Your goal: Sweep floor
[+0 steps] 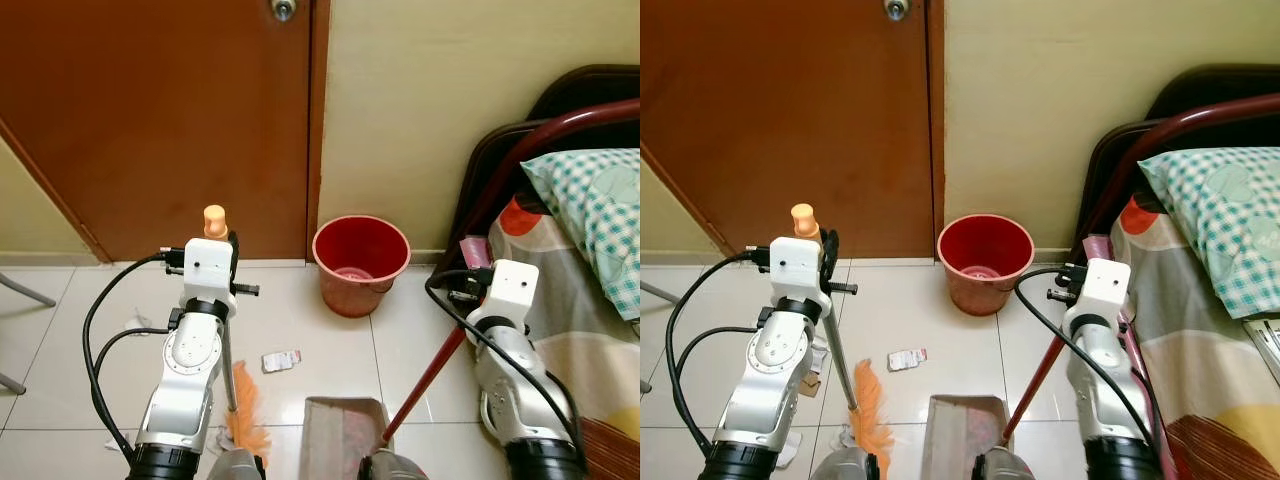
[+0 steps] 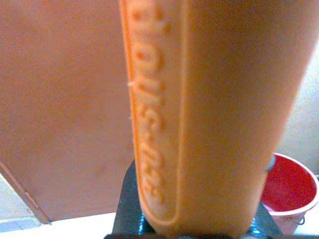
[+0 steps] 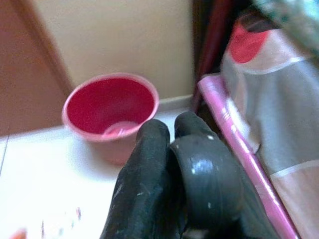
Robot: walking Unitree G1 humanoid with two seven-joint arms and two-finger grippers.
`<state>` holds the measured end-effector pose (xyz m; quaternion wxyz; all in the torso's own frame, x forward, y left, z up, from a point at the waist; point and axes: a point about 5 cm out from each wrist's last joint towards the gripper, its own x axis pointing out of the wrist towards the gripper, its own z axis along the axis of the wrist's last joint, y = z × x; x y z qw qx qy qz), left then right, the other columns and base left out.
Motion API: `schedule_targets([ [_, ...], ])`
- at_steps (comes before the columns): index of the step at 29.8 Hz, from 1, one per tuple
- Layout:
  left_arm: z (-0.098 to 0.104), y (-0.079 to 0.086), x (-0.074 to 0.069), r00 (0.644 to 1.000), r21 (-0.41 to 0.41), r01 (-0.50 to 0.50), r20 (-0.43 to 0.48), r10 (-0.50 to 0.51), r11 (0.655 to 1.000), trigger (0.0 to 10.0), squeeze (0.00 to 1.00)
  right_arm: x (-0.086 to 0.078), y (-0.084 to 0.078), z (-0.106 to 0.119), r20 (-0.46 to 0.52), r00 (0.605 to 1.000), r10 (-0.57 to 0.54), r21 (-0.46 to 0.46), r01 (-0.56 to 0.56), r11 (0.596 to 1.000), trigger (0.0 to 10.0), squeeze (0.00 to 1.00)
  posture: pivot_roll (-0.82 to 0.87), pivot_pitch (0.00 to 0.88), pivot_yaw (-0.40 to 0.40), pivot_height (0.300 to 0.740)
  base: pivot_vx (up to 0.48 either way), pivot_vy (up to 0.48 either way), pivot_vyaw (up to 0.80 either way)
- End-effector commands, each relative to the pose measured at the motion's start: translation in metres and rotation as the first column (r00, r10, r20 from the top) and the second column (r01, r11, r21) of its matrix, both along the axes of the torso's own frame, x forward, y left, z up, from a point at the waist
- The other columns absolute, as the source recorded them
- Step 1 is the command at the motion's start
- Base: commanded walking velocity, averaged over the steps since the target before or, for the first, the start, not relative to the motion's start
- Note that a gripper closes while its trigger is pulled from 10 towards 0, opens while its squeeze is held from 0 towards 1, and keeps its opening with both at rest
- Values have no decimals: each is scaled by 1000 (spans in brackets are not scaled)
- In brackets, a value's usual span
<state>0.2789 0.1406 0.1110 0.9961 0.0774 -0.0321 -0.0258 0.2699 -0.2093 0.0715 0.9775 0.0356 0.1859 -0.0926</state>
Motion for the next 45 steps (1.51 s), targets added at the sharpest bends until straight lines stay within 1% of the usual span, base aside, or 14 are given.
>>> schedule_targets([
  [1,1,0,-1,1000,15,8,-5,-8,1000,10000,0,-15,1,-22,-156,987,25,30,-21,999,10000,0,34,96,0,740,0,0,0],
  [3,2,0,0,1000,12,9,-4,-9,1000,10000,0,-11,0,-14,-122,990,67,9,-67,998,10000,0,31,95,5,740,0,0,0],
  [8,5,0,3,1000,18,17,9,-17,1000,10000,0,6,2,1,-28,997,78,-11,-79,997,10000,0,22,92,22,740,0,0,0],
  [12,14,-3,6,995,40,85,54,-87,996,10000,0,29,5,16,59,994,88,-23,-87,996,10000,0,12,82,23,740,0,0,0],
  [14,14,-1,7,995,39,77,59,-79,996,10000,0,37,5,24,107,991,80,-45,-76,996,10000,0,12,82,23,740,0,0,0],
  [16,15,1,7,996,9,71,57,-71,997,10000,0,43,4,27,140,990,-9,-61,18,998,10000,0,21,85,11,740,0,0,0],
  [17,15,1,7,996,9,71,57,-71,997,10000,0,43,4,27,140,990,-9,-61,18,998,10000,0,21,85,11,740,0,0,0],
  [19,19,0,7,994,16,82,65,-83,996,10000,0,44,2,27,160,981,-109,-43,117,992,10000,0,21,85,11,740,0,0,0],
  [26,30,-6,14,986,31,120,111,-122,992,10000,0,38,-6,32,267,939,-219,-114,256,960,10000,0,33,98,-12,740,0,0,0],
  [32,34,-6,24,983,53,107,147,-113,993,10000,0,38,-5,24,292,926,-240,-69,271,960,10000,0,38,68,11,740,0,0,0],
  [36,30,-5,29,981,33,121,151,-125,992,10000,0,45,-4,28,328,914,-241,-96,286,954,10000,0,35,66,15,740,0,0,0],
  [39,28,-8,31,976,35,160,144,-163,987,10000,0,49,2,32,350,912,-215,-113,269,956,10000,0,27,59,11,740,0,0,0],
  [42,21,-21,31,956,-8,273,115,-270,962,10000,0,55,11,35,367,909,-199,-81,244,966,10000,0,16,73,-5,740,0,0,0],
  [45,21,-24,32,950,0,289,123,-287,957,10000,0,57,14,37,378,907,-185,-84,233,969,10000,0,14,103,-5,740,0,0,0],
])
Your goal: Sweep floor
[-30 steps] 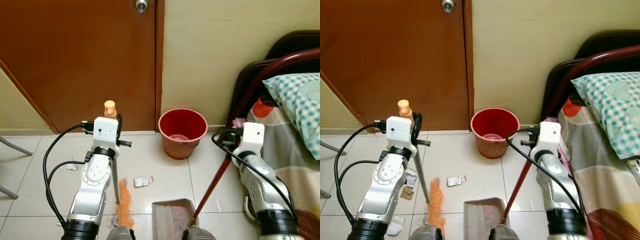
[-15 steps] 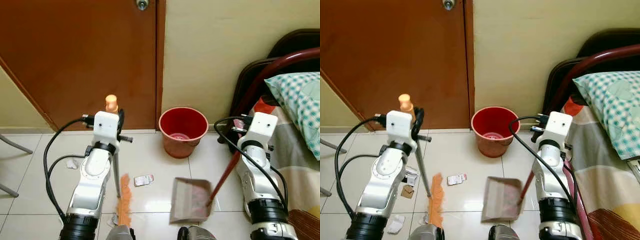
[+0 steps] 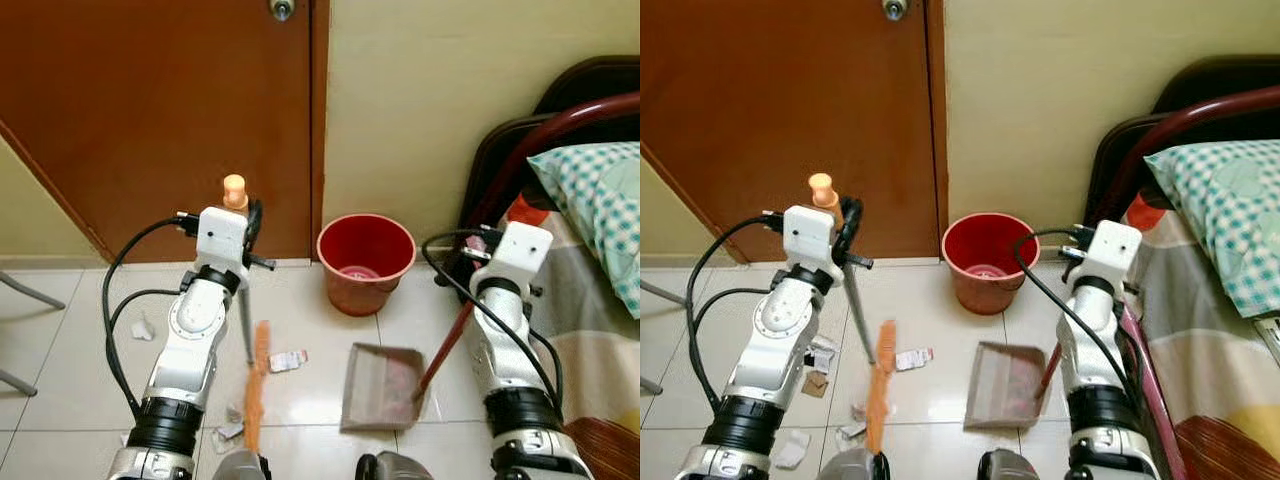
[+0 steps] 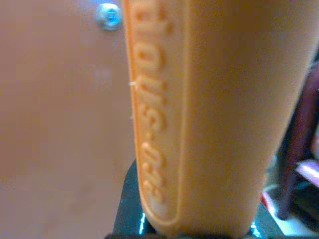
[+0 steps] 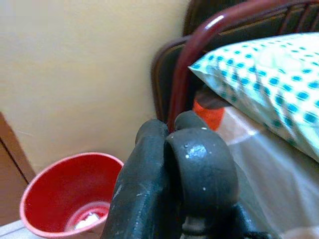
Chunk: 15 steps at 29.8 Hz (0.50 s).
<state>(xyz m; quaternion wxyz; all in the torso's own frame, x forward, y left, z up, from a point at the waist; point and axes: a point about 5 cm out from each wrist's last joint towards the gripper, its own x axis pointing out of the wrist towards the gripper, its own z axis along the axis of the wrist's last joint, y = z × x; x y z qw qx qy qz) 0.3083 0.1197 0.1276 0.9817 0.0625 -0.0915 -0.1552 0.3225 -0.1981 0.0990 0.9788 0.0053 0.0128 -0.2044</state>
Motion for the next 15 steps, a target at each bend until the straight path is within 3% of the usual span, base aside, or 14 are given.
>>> schedule_targets([
  [1,3,-5,1,999,4,34,17,-34,999,10000,0,5,4,11,54,999,8,-26,-7,1000,10000,0,15,119,-5,740,0,0,0],
  [6,-10,-14,-5,995,4,96,-31,-96,995,10000,0,5,12,12,80,994,68,-27,-66,997,10000,0,23,156,4,740,0,0,0],
  [13,-9,-27,-12,986,-15,162,-47,-162,987,10000,0,5,19,11,53,995,81,-12,-81,997,10000,0,31,197,8,740,0,0,0],
  [15,-7,-30,-14,984,-17,170,-46,-171,985,10000,0,5,23,10,37,996,83,-44,-82,996,10000,0,39,228,4,740,0,0,0],
])
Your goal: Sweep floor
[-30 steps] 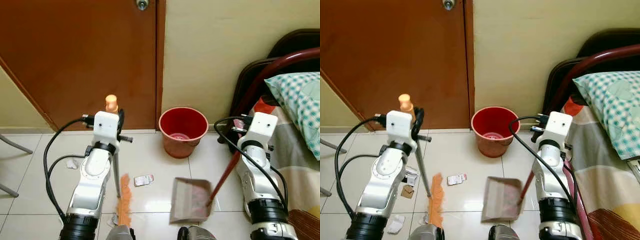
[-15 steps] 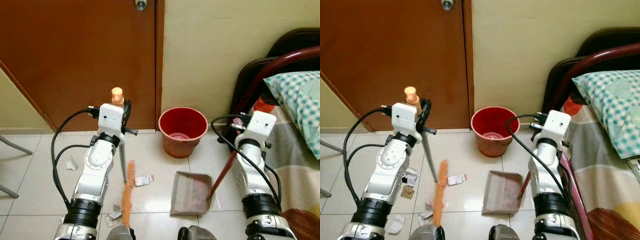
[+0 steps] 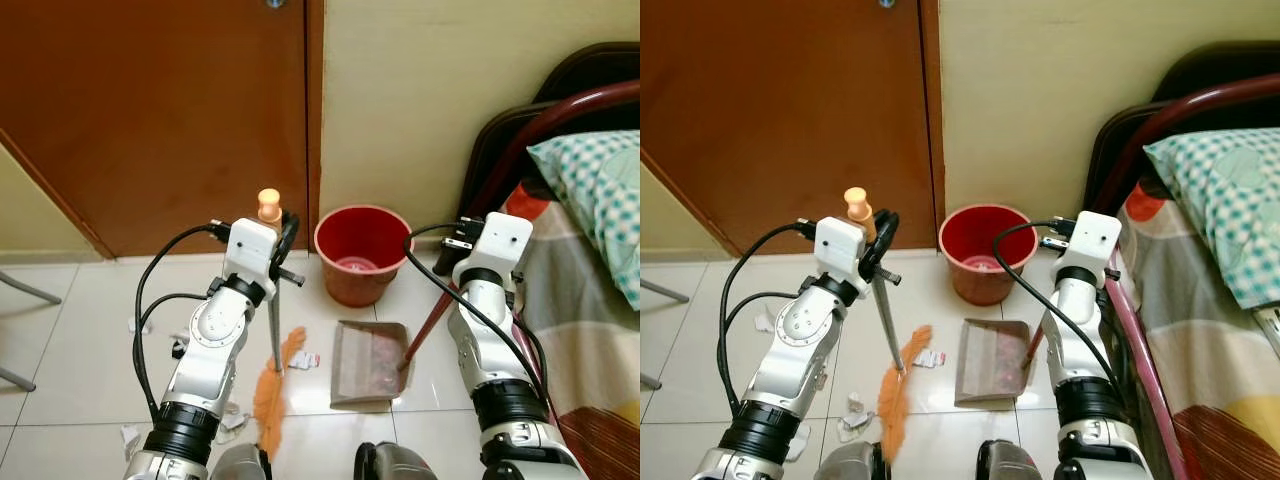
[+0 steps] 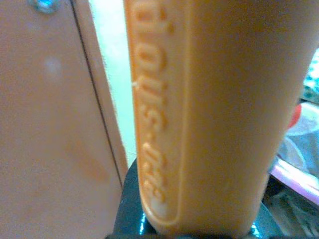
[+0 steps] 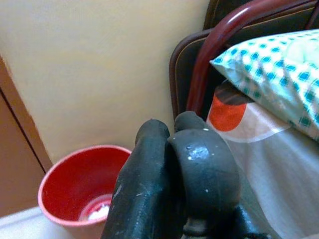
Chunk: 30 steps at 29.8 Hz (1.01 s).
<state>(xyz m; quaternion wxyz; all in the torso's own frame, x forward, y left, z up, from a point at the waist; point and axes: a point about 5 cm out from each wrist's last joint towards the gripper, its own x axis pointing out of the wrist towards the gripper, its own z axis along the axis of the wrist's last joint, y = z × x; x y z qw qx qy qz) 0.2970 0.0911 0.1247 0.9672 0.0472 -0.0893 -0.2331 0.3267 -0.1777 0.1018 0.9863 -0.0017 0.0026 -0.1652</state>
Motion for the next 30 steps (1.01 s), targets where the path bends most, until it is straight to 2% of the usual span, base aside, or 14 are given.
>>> schedule_targets([
  [1,-1,-3,-5,999,-10,14,-31,-14,1000,10000,0,3,8,8,8,1000,3,-38,-2,999,10000,0,41,245,2,740,0,0,0],
  [8,6,-7,-8,999,-57,7,-32,-9,998,10000,0,8,15,12,-2,1000,-9,-73,9,997,10000,0,46,273,-9,740,0,0,0],
  [10,14,-13,-12,1000,-111,8,-25,-10,994,10000,0,12,20,14,3,1000,-3,-115,3,993,10000,0,52,280,-21,740,0,0,0],
  [11,14,-13,-12,1000,-111,8,-25,-10,994,10000,0,12,20,14,3,1000,-3,-115,3,993,10000,0,52,280,-21,740,0,0,0],
  [15,30,-28,-16,999,-220,30,-11,-33,975,10000,0,16,26,15,3,1000,20,-118,-20,993,10000,0,54,282,-38,740,0,0,0],
  [16,41,-37,-18,999,-291,40,-7,-43,956,10000,0,18,28,15,0,1000,28,-106,-27,994,10000,0,44,279,-48,740,0,0,0],
  [17,41,-37,-18,999,-291,40,-7,-43,956,10000,0,18,28,15,0,1000,28,-106,-27,994,10000,0,44,279,-48,740,0,0,0],
  [18,50,-40,-18,1000,-356,27,-3,-30,934,10000,0,19,30,16,-8,999,35,-95,-35,995,10000,0,37,275,-53,740,0,0,0],
  [21,52,-39,-17,1000,-378,18,0,-19,926,10000,0,20,30,16,-12,999,38,-89,-38,995,10000,0,35,273,-54,740,0,0,0],
  [23,56,-32,-14,1000,-418,-28,0,31,908,10000,0,22,31,17,-16,999,41,-79,-42,996,10000,0,30,266,-61,740,0,0,0],
  [24,60,-12,-4,992,-445,-115,-1,128,888,10000,0,27,33,18,-20,998,52,-77,-53,996,10000,0,34,253,-74,740,0,0,0],
  [27,61,-3,0,986,-446,-151,-2,167,882,10000,0,28,33,19,-21,998,56,-76,-57,995,10000,0,35,250,-76,740,0,0,0],
  [28,63,18,6,969,-420,-219,11,246,881,10000,0,32,34,19,-25,998,61,-62,-63,996,10000,0,46,228,-82,740,0,0,0],
  [30,63,18,6,969,-420,-219,11,246,881,10000,0,32,34,19,-25,998,61,-62,-63,996,10000,0,46,228,-82,740,0,0,0],
])
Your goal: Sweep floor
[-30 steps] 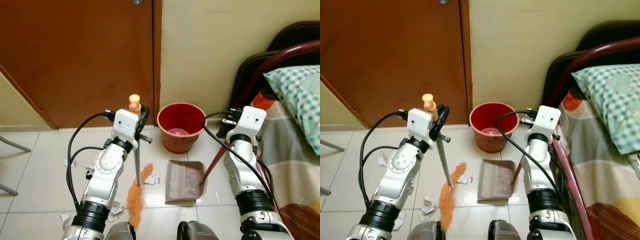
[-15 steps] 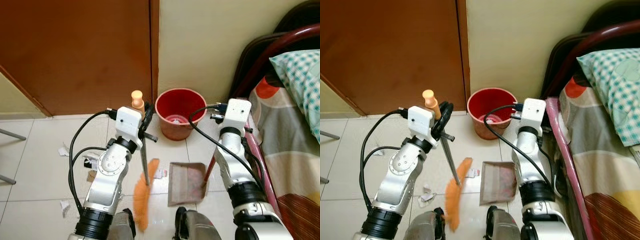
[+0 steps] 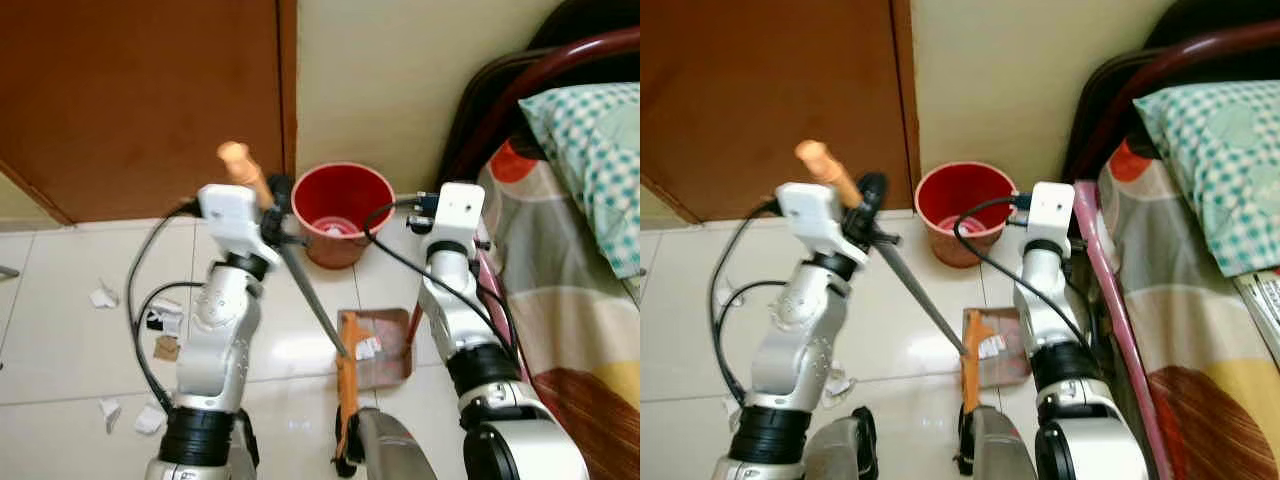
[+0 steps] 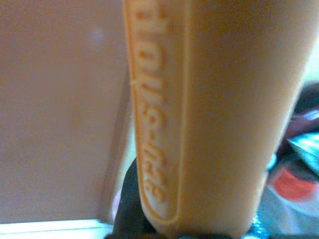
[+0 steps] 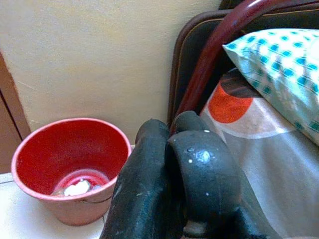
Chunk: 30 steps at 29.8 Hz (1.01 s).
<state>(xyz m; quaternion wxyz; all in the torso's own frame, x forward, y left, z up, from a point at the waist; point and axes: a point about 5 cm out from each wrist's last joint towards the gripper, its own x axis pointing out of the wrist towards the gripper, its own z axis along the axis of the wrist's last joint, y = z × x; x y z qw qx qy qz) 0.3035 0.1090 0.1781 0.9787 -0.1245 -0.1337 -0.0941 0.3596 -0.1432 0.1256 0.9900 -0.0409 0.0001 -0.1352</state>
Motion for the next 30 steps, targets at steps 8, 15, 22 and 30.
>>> schedule_targets([
  [8,13,67,1,969,128,-233,108,220,964,10000,0,6,-7,1,-6,1000,-3,68,3,998,10000,0,55,160,-77,740,0,0,0],
  [15,-3,78,-5,965,180,-260,76,250,949,10000,0,5,-18,-5,-17,1000,-19,99,20,995,10000,0,57,135,-71,740,0,0,0],
  [22,-26,74,-11,960,220,-279,29,279,935,10000,0,14,-13,15,67,996,60,198,-72,978,10000,0,61,122,-58,740,0,0,0],
  [30,-44,71,-22,936,359,-336,28,350,871,10000,0,22,-11,49,177,975,131,260,-174,950,10000,0,56,129,-41,740,0,0,0],
])
